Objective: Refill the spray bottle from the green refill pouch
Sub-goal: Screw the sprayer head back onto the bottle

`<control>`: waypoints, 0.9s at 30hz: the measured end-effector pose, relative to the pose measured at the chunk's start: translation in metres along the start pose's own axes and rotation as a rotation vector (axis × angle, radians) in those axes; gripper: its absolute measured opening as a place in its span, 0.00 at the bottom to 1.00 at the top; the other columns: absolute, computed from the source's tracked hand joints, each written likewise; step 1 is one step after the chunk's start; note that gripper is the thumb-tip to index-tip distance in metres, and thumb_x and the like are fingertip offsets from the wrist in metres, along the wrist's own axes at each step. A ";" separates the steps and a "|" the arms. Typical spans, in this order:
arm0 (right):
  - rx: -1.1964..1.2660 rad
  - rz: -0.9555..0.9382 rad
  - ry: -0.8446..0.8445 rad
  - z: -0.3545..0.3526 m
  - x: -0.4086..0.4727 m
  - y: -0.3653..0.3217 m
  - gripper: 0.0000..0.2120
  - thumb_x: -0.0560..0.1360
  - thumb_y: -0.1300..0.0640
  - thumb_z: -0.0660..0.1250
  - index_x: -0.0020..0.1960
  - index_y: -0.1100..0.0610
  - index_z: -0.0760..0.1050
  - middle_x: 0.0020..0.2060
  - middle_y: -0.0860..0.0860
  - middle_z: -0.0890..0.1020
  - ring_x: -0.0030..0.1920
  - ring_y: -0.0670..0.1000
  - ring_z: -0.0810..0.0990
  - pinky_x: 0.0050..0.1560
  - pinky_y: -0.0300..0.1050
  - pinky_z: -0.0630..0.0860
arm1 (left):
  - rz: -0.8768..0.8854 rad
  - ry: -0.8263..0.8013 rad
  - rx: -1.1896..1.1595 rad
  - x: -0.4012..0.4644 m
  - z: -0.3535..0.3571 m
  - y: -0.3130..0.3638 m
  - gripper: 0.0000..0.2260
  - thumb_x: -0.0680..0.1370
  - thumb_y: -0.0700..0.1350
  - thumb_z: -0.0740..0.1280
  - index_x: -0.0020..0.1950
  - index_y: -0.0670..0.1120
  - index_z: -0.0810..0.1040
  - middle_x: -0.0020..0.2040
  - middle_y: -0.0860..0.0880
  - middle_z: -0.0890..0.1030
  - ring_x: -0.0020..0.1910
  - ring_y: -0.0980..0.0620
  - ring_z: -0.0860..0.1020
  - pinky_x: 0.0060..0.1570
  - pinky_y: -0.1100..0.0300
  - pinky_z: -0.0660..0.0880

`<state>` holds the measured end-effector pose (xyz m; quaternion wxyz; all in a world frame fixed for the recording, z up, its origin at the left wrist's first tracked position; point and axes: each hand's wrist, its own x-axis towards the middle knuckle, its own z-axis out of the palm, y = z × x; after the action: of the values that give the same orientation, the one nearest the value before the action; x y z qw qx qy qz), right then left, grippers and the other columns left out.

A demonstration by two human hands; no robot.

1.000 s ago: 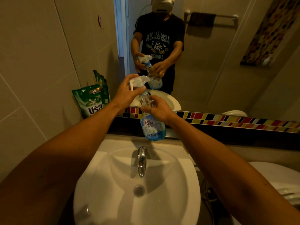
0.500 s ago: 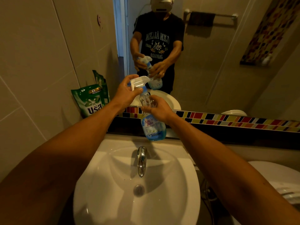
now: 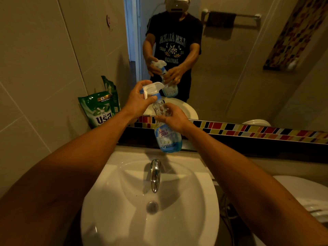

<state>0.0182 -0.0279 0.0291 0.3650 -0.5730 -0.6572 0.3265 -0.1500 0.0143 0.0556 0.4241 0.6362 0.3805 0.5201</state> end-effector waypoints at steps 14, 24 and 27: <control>-0.031 -0.010 0.005 0.004 0.005 0.003 0.21 0.75 0.52 0.77 0.63 0.56 0.76 0.53 0.54 0.85 0.52 0.54 0.84 0.58 0.57 0.82 | 0.036 0.052 0.019 -0.001 0.003 -0.004 0.23 0.75 0.37 0.74 0.66 0.46 0.70 0.60 0.46 0.77 0.52 0.51 0.80 0.42 0.66 0.79; -0.030 -0.006 0.003 0.006 0.004 0.004 0.20 0.75 0.53 0.77 0.64 0.57 0.76 0.53 0.54 0.84 0.52 0.54 0.84 0.57 0.56 0.82 | -0.001 0.036 -0.014 0.001 0.007 -0.008 0.24 0.76 0.40 0.73 0.68 0.46 0.68 0.59 0.48 0.76 0.50 0.56 0.79 0.40 0.69 0.77; -0.024 0.006 -0.003 0.008 0.005 0.003 0.26 0.75 0.52 0.77 0.69 0.57 0.74 0.56 0.54 0.84 0.54 0.54 0.84 0.58 0.56 0.82 | 0.020 0.068 -0.025 0.000 0.008 -0.010 0.25 0.74 0.42 0.76 0.66 0.47 0.68 0.58 0.48 0.76 0.53 0.54 0.79 0.44 0.65 0.78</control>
<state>0.0124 -0.0224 0.0223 0.3562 -0.5787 -0.6600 0.3204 -0.1427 0.0167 0.0458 0.4138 0.6166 0.3818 0.5503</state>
